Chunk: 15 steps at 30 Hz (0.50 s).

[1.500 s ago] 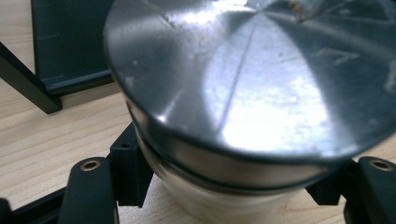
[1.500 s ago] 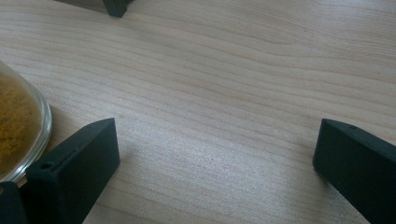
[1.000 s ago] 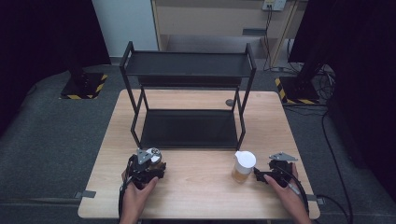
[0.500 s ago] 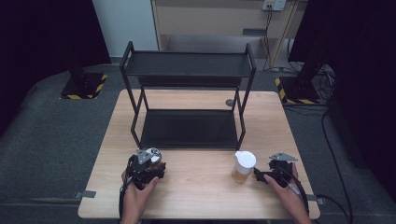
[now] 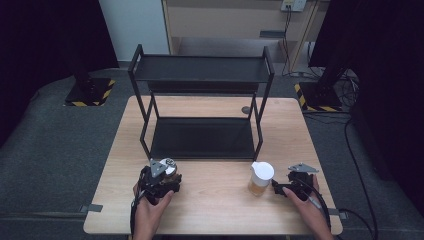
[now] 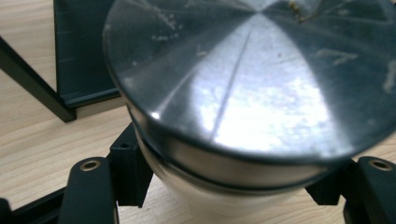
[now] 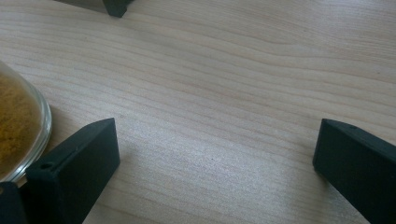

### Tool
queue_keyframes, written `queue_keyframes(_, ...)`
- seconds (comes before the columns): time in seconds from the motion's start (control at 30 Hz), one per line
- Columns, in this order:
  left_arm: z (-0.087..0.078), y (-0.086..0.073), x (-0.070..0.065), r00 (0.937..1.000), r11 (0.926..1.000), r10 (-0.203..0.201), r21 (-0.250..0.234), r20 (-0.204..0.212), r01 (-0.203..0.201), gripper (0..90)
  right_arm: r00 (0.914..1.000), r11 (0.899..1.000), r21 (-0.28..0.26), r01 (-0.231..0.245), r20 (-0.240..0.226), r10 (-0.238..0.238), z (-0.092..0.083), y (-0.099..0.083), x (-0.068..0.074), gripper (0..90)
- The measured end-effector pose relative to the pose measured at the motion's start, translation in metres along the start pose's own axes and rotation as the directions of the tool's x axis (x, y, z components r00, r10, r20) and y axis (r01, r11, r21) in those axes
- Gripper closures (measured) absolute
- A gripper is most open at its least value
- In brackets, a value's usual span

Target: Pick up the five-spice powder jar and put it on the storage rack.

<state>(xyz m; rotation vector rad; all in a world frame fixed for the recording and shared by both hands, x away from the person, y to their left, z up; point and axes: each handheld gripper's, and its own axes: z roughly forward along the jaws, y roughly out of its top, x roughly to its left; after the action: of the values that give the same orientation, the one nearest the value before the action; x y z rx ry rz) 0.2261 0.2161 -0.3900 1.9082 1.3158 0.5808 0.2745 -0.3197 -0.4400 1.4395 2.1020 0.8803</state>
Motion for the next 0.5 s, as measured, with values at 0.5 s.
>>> queue_keyframes(0.5,0.009,0.016,-0.005,0.9995,0.9995,0.032,-0.007,-0.002,-0.032,29.9,1.0,1.0,0.0,0.002,-0.001,-0.002,0.0,0.0,0.0,1.4)
